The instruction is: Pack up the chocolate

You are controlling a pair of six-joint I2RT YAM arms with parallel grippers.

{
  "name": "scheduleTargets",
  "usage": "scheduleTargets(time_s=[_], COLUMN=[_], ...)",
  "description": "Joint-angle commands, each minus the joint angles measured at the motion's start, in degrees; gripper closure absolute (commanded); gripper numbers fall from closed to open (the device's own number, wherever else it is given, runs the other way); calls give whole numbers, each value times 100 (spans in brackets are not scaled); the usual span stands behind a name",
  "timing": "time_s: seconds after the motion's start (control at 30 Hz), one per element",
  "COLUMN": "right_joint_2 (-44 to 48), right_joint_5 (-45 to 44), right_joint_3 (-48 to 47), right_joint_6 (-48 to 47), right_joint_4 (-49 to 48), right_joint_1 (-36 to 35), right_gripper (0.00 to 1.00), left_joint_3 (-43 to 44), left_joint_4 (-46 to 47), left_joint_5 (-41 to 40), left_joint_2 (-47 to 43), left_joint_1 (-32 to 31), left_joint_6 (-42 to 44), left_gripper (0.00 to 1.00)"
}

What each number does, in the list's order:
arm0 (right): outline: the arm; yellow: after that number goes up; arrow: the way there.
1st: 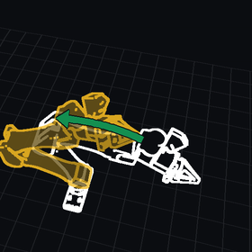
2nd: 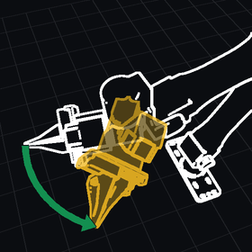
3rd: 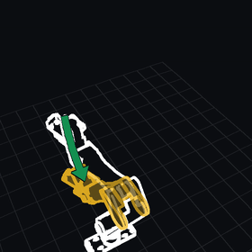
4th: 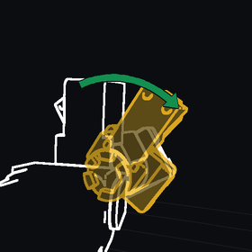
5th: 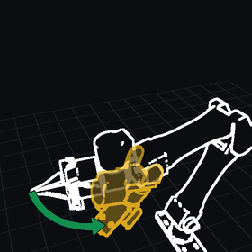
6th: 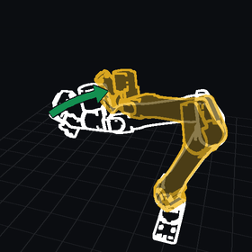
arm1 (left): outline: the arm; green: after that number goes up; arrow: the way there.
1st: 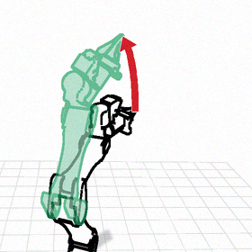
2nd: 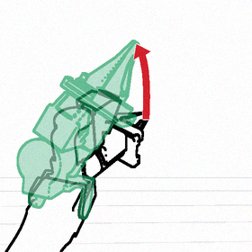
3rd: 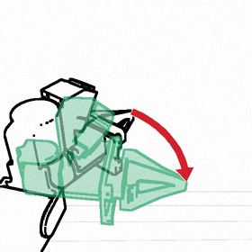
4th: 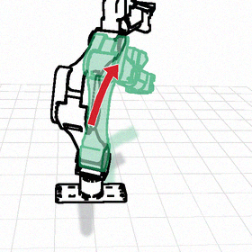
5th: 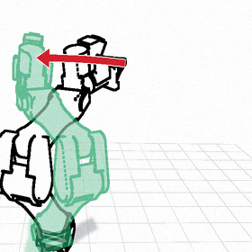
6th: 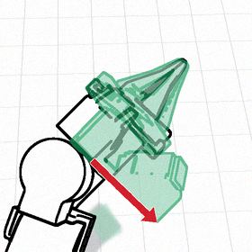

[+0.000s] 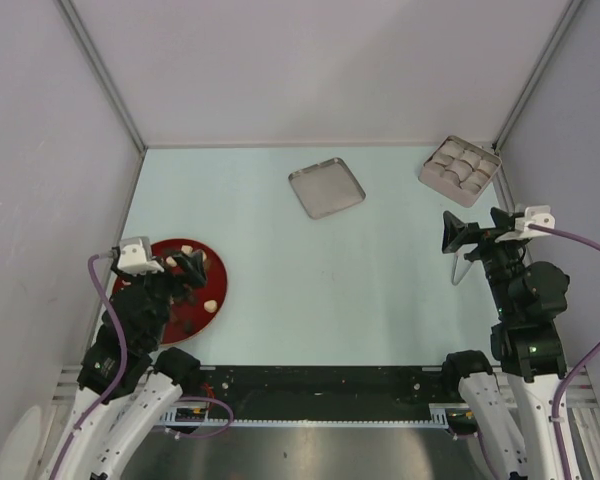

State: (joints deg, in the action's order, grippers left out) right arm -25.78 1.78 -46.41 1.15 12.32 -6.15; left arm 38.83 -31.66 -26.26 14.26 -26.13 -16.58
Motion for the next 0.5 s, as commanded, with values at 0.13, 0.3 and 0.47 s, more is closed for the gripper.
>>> scheduleTargets(time_s=[0.13,0.3,0.47], right_joint_2=[538,1161,1435], right_joint_5=[-678,-1241,-1470], right_joint_3=[624,1107,1336], right_joint_6=[-308,-361,-387], right_joint_4=[-299,-546,-608], right_joint_1=[-255,-360,-395], right_gripper=[0,0,0], left_joint_3=[265,292,309], left_joint_4=[-331,-367,18], left_joint_5=[-503,-450,-266], left_joint_2=[1139,2183,3064], left_joint_1=[-24,-24,-24], left_joint_6=[-793,-1075,-1234], left_gripper=[0,0,0])
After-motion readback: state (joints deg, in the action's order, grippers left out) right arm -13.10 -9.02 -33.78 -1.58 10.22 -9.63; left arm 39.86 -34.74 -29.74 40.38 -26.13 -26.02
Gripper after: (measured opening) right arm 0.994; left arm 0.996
